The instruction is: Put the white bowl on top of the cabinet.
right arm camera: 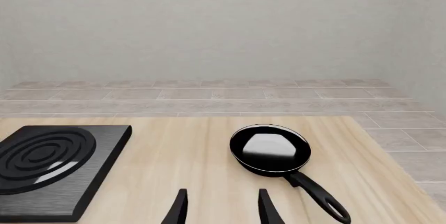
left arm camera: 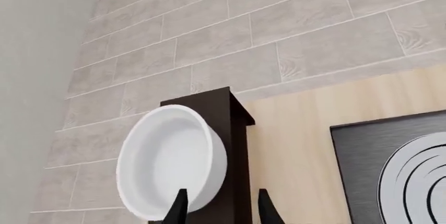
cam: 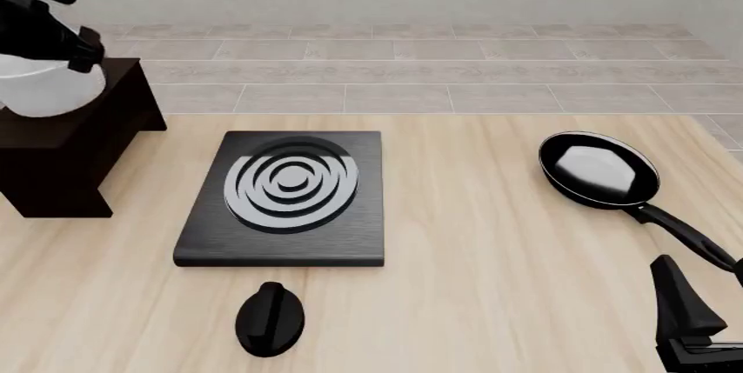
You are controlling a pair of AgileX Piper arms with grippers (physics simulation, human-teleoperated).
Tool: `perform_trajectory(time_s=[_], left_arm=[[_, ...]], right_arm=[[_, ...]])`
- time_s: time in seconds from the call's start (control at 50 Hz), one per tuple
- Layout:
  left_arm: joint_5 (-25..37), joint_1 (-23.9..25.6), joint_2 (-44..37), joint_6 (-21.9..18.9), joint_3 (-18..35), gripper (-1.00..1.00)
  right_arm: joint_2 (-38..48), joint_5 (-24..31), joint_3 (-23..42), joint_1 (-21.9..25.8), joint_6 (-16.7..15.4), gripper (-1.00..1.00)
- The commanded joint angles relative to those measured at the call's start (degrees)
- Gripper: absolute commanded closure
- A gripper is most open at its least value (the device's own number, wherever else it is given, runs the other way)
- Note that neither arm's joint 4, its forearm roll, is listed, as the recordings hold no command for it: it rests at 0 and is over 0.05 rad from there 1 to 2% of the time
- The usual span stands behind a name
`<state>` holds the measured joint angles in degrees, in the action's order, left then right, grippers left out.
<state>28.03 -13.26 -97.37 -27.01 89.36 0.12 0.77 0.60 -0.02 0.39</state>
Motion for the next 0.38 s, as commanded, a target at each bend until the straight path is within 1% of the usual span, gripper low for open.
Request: perform_trajectory(time_s=[0.02,0.2,0.28,0.3,0.38], left_arm=[[-2.1,1.8,6.8,0.2,-4.8,-1.0],[-4.3,4.3,13.8,1.2,-11.4,-1.0],[-5.1,4.9,16.8,2.3,-13.9,-1.0],[-5.7,5.7,18.4,2.3,-15.9,-1.0],[-6.2,6.3,20.4,2.8,-17.3,-1.0]], right_arm=[[0.0,0.0,0.0,0.0,0.0,-1.0],[0.0,0.0,0.0,0.0,0.0,-1.0],[0.0,0.0,0.0,0.0,0.0,-1.0],[0.0,0.0,0.0,0.0,0.0,-1.0],[0.0,0.0,0.0,0.0,0.0,-1.0]])
